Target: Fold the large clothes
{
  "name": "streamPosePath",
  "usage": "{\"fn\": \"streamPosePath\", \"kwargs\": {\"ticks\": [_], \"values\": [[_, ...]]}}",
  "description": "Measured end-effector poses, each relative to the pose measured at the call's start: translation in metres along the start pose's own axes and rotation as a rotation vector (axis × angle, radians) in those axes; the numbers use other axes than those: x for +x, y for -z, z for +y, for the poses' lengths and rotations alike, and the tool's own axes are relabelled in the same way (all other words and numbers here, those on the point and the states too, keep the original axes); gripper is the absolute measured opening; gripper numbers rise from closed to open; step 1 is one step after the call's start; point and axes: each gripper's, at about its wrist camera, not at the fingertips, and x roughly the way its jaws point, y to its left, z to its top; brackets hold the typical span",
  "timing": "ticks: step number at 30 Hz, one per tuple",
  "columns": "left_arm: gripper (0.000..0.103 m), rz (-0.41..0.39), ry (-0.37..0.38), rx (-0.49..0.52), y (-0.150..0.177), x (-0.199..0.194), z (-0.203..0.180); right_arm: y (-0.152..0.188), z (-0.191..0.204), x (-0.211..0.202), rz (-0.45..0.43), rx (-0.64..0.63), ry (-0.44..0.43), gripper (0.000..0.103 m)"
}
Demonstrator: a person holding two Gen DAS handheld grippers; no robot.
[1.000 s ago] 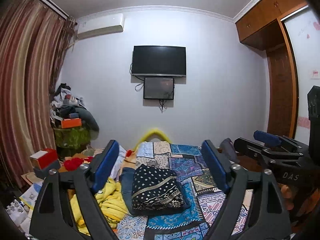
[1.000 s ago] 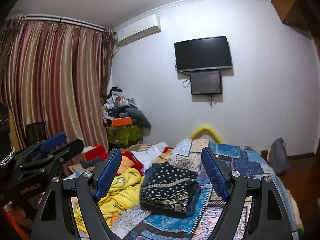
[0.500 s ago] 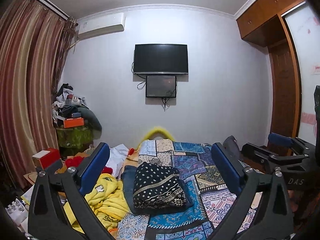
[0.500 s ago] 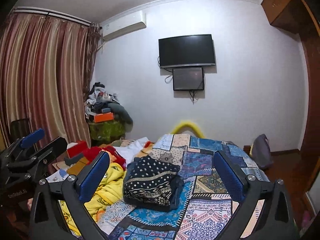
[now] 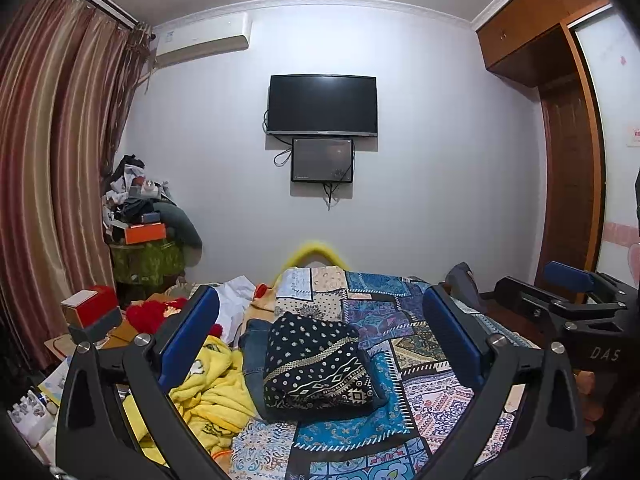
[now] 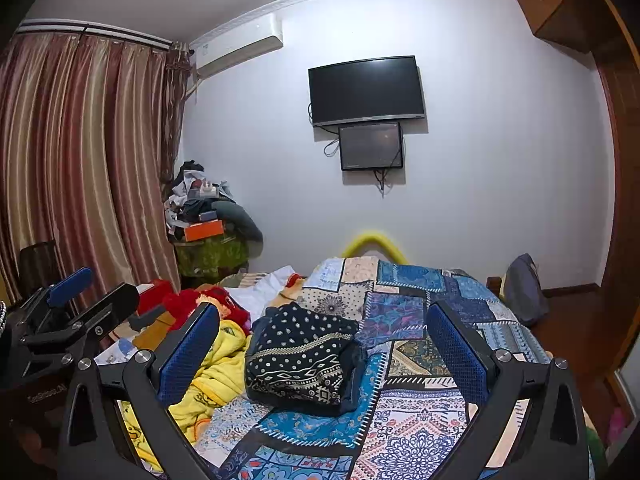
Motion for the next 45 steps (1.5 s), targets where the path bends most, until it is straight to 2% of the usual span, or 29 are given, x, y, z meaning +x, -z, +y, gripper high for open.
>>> {"fn": "streamPosePath", "kwargs": {"ticks": [35, 45], "values": [[0.102, 0.034, 0.011, -0.022, 0.003, 0.011, 0.008, 0.002, 0.003, 0.002, 0.001, -0.025, -0.009, 0.103], [0.102, 0.040, 0.044, -0.004, 0.003, 0.011, 0.006, 0.002, 0.005, 0.001, -0.006, -0.019, 0.001, 0.103]]}}
